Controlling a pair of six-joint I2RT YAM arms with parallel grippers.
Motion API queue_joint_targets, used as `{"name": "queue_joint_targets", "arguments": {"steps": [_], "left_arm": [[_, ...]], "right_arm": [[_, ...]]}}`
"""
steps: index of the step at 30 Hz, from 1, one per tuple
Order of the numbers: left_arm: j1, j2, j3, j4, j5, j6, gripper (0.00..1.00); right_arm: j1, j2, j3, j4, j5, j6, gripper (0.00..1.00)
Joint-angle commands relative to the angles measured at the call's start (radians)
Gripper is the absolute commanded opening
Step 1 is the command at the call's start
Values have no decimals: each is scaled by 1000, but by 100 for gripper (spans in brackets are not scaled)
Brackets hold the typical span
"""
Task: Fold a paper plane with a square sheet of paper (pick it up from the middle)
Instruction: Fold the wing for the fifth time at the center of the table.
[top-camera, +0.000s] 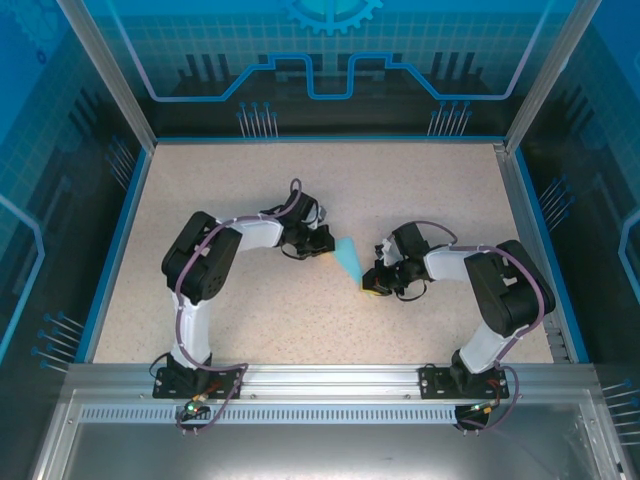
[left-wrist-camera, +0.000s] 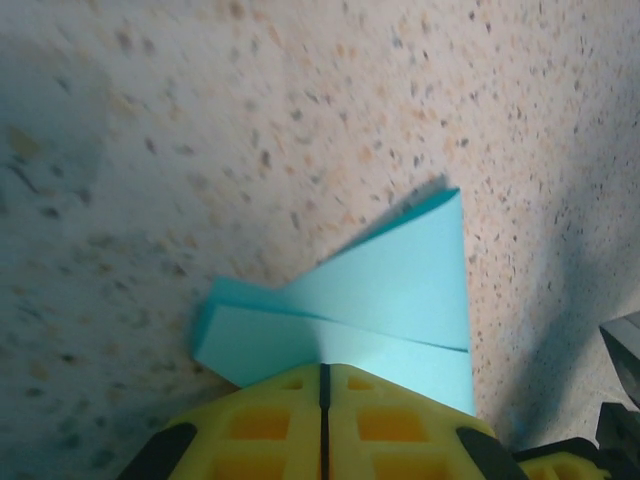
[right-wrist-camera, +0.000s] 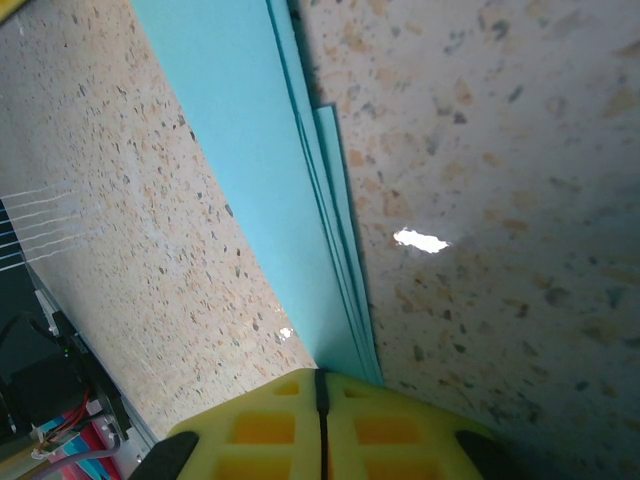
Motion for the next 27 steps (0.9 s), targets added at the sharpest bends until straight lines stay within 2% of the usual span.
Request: {"name": "queue_joint_targets", "arguments": {"steps": [1,19,23,27], "left_arm": [[59,48,49,-66,-46,37,8],[133,60,48,-72,-45,59,9],[135,15,44,-67,-33,65,9],[110,-98,-16,-39,-4,57,9]], "right_arm": [[11,100,-60,-136,288,8,8],[11,98,-61,-136,292,9,8],[12,95,-60,-137,293,9,8],[12,95,-61,-137,291,8,8]]}}
